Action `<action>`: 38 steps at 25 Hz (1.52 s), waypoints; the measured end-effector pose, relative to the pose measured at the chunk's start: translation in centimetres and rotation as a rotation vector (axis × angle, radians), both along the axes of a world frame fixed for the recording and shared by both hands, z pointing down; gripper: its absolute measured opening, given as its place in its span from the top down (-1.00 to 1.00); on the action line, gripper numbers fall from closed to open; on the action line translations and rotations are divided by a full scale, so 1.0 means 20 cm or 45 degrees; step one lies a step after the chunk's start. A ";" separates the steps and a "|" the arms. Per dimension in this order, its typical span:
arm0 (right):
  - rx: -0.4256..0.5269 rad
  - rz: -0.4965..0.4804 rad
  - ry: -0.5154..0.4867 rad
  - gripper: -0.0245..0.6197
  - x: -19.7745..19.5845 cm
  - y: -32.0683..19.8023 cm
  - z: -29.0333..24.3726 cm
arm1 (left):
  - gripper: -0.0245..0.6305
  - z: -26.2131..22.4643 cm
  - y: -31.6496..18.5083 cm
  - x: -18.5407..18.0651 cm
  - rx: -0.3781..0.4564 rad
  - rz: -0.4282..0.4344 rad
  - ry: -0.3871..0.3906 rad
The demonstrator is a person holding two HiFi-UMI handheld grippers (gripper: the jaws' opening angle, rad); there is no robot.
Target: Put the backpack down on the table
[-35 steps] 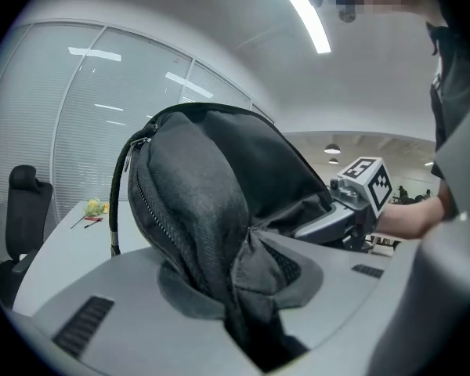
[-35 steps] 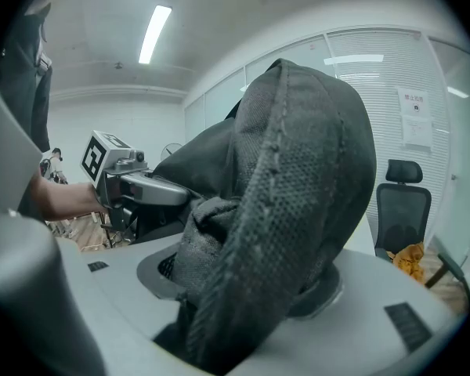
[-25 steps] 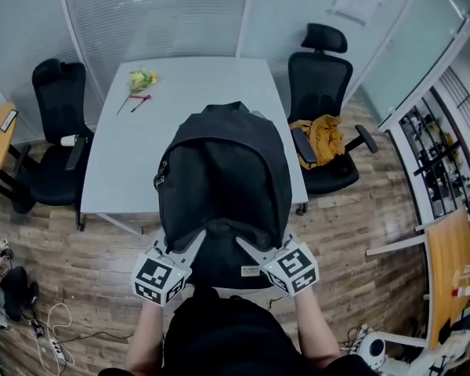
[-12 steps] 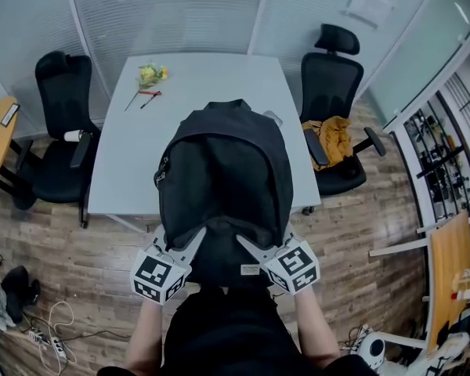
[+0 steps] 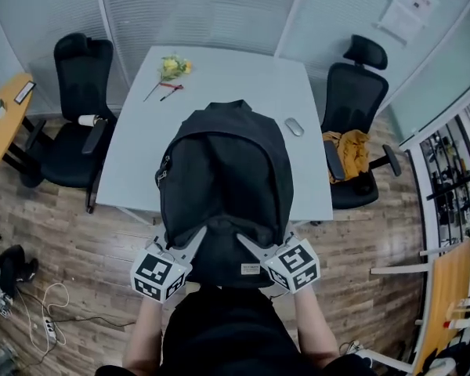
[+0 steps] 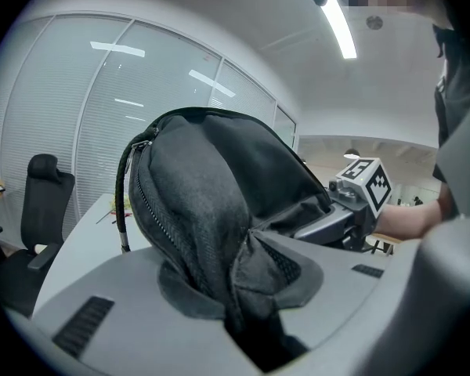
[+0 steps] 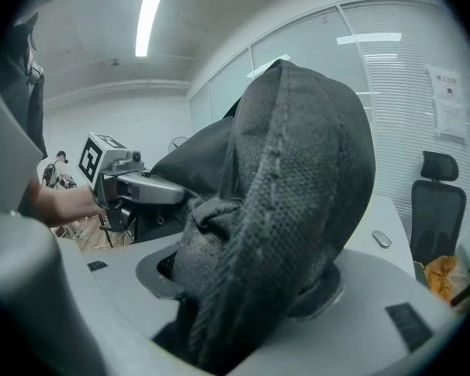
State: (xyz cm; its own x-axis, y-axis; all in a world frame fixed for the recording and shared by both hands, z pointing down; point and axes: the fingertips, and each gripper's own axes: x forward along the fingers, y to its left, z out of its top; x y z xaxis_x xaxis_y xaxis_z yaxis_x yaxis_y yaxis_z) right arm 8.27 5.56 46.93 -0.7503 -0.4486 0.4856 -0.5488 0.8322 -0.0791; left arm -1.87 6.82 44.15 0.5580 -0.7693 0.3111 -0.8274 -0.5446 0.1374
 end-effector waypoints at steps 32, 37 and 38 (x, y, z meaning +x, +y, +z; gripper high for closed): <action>-0.128 -0.547 -0.065 0.02 -0.42 -1.13 0.09 | 0.63 0.04 -0.91 -0.33 -0.139 -0.531 -0.073; -0.171 -0.597 -0.058 0.02 -0.44 -1.15 0.15 | 0.63 0.10 -0.92 -0.33 -0.194 -0.579 -0.067; -0.180 -0.606 -0.059 0.02 -0.44 -1.15 0.16 | 0.63 0.10 -0.92 -0.33 -0.201 -0.586 -0.068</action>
